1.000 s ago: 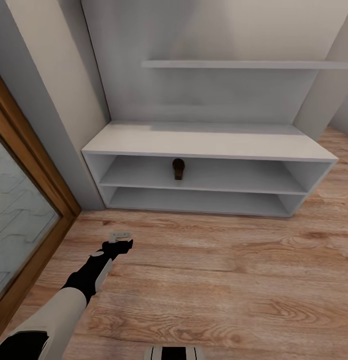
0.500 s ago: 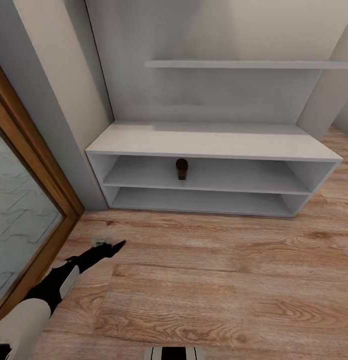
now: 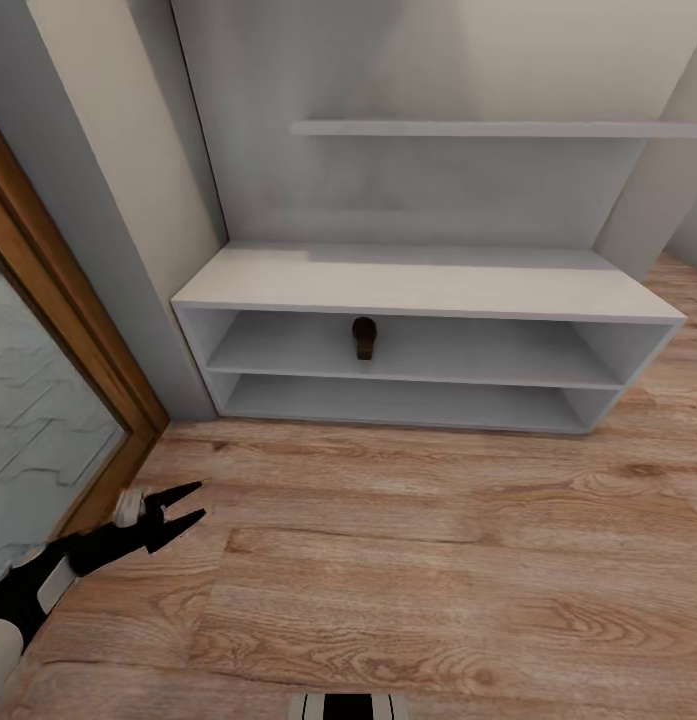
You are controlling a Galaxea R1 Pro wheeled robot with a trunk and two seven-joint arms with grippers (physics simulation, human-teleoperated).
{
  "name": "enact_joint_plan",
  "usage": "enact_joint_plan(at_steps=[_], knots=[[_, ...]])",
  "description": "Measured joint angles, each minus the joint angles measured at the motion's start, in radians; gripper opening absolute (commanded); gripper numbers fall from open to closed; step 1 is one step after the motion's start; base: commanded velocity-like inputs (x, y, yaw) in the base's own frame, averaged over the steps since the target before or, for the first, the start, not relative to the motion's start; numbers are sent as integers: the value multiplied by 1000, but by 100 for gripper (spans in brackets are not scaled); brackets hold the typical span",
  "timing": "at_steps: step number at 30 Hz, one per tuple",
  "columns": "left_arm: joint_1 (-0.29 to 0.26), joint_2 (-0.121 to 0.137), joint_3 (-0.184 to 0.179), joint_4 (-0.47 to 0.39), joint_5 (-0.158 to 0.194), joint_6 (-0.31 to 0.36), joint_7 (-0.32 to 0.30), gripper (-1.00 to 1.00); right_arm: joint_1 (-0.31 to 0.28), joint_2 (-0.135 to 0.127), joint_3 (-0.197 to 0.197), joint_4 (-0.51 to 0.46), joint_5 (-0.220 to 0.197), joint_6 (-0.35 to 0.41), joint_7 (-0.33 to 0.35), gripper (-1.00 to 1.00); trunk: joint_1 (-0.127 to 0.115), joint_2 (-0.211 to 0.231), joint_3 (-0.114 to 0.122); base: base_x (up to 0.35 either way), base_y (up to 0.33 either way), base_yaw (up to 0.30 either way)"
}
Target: Pick up the two gym shoes and the two sandals from the corridor floor and place them onto the hallstand (shoe rack) in the corridor, making sure they are on the rack and not on the floor. Arrange them so the two gym shoes are next to each other and the two sandals are next to each other.
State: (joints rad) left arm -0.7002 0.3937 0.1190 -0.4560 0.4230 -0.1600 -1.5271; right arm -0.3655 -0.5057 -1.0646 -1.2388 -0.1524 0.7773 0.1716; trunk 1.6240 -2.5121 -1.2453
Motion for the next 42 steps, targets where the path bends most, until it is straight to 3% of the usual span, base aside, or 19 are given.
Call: enact_joint_plan(at_steps=[4, 9, 11, 13, 15, 16, 17, 18, 19, 20, 21, 22, 25, 26, 30, 33, 36, 40, 42], knots=[[7, 32, 113, 13, 16, -4, -42, 100, 0, 0, 1, 0, 0, -1, 0, -100, 0, 0, 0, 0, 0, 0], [9, 41, 156, 16, 13, -3, -42, 100, 0, 1, 9, 2, -2, -1, 0, -100, 0, 0, 0, 0, 0, 0], [9, 41, 160, 16, -6, -3, -42, 100, 0, 1, 51, 2, -12, 0, 0, -100, 0, 0, 0, 0, 0, 0], [10, 42, 162, 17, -37, -3, -42, 100, 1, 10, 228, 3, -28, 0, -1, -100, 0, 0, 0, 0, 0, 0], [10, 42, 162, 17, -56, -3, -42, 100, 1, 55, 458, 3, -18, -1, -6, -100, 0, 0, 0, 0, 0, 0], [10, 41, 162, 15, -65, -3, -42, 100, -2, 122, 604, 3, 12, -3, -9, -100, 0, 0, 0, 0, 0, 0], [10, 41, 162, 16, -68, -3, -42, 100, -2, 198, 797, 3, -24, 0, -11, -100, 0, 0, 0, 0, 0, 0], [9, 40, 162, 15, -71, -3, -42, 100, -3, 336, 900, 3, -2, 3, -14, -100, 0, 0, 0, 0, 0, 0], [9, 40, 163, 15, -72, -3, -42, 100, -3, 410, 985, 3, -8, 5, -14, -100, 0, 0, 0, 0, 0, 0], [9, 41, 163, 15, -72, -3, -42, 100, -3, 447, 984, 4, 8, 7, -14, -100, 0, 0, 0, 0, 0, 0], [9, 40, 163, 15, -72, -4, -42, 100, -3, 513, 963, 10, 81, 5, -15, -100, 0, 0, 0, 0, 0, 0], [9, 40, 163, 15, -73, -4, -42, 100, -3, 547, 992, 18, 91, 8, -14, -100, 0, 0, 0, 0, 0, 0], [10, 40, 163, 15, -73, -4, -42, 100, -10, 596, 1061, 81, 141, 12, -14, -100, 0, 0, 0, 0, 0, 0], [10, 40, 163, 15, -73, -5, -42, 100, -47, 615, 1094, 154, 159, 18, -15, -100, 0, 0, 0, 0, 0, 0], [10, 40, 163, 15, -73, -4, -42, 100, -178, 633, 1116, 253, 178, 23, -84, -100, 0, 0, 0, 0, 0, 0], [10, 40, 163, 15, -73, -4, -42, 100, -228, 636, 1119, 273, 130, 24, -167, -100, 0, 0, 0, 0, 0, 0], [9, 40, 163, 15, -73, -3, -42, 100, -267, 637, 1119, 280, 11, 24, -258, -100, 0, 0, 0, 0, 0, 0], [10, 40, 163, 15, -73, -3, -42, 100, -278, 633, 1121, 281, -86, 18, -302, -100, 0, 0, 0, 0, 0, 0], [9, 40, 163, 15, -73, -3, -42, 100, -280, 631, 1123, 280, -111, 15, -311, -100, 0, 0, 0, 0, 0, 0]])
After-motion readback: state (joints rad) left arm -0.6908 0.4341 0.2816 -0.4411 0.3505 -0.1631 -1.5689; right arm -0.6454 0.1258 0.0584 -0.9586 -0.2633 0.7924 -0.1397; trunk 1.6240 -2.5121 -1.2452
